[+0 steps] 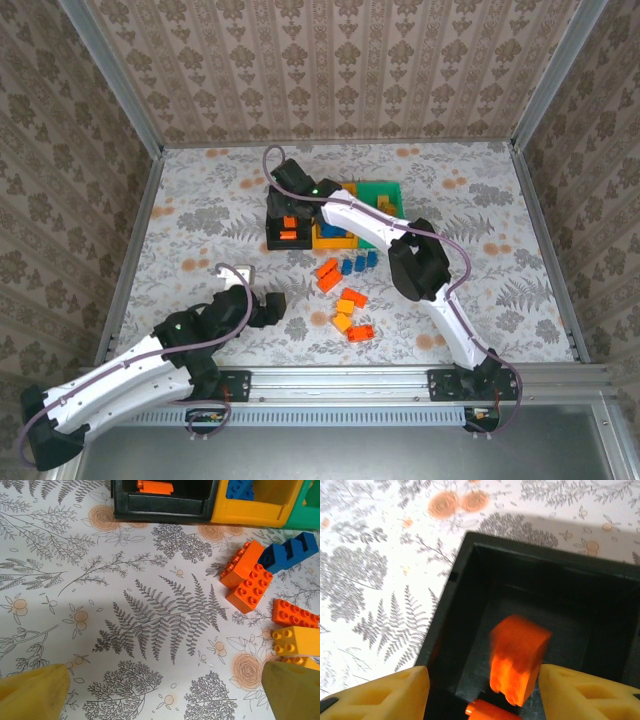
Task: Sort the legos into containers by color
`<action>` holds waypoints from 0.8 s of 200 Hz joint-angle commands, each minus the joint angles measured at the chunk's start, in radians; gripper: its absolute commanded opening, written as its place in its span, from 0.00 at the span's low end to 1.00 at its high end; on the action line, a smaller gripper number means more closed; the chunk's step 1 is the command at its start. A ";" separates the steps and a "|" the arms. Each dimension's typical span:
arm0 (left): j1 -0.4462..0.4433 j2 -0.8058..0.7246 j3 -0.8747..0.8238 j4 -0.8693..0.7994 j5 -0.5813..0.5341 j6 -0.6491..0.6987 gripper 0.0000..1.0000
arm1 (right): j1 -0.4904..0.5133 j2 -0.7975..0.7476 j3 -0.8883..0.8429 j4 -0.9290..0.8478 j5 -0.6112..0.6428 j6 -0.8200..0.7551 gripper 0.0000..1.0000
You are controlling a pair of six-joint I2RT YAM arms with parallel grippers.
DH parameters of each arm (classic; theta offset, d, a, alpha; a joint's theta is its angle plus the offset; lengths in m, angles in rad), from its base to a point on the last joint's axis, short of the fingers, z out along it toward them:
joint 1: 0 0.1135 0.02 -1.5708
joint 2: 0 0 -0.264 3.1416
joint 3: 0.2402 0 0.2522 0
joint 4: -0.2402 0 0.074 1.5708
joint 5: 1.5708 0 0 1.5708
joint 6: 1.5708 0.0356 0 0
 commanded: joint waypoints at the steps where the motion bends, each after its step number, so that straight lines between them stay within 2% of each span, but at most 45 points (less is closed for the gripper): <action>1: 0.006 0.012 0.024 0.032 0.036 0.038 1.00 | 0.008 -0.106 -0.016 0.005 0.009 -0.001 0.64; 38: 0.007 0.141 0.057 0.128 0.105 0.089 1.00 | 0.006 -0.384 -0.381 0.141 0.027 0.042 0.69; 72: -0.005 0.399 0.133 0.269 0.213 0.146 1.00 | -0.011 -0.625 -0.734 0.203 0.027 0.077 0.71; 100: -0.025 0.608 0.215 0.357 0.252 0.210 0.97 | -0.026 -0.792 -0.970 0.227 0.042 0.096 0.71; 133: -0.033 0.826 0.357 0.353 0.281 0.298 0.90 | -0.070 -0.989 -1.173 0.236 0.050 0.125 0.72; 160: -0.061 0.907 0.425 0.358 0.338 0.301 0.88 | -0.108 -1.124 -1.280 0.227 0.065 0.137 0.73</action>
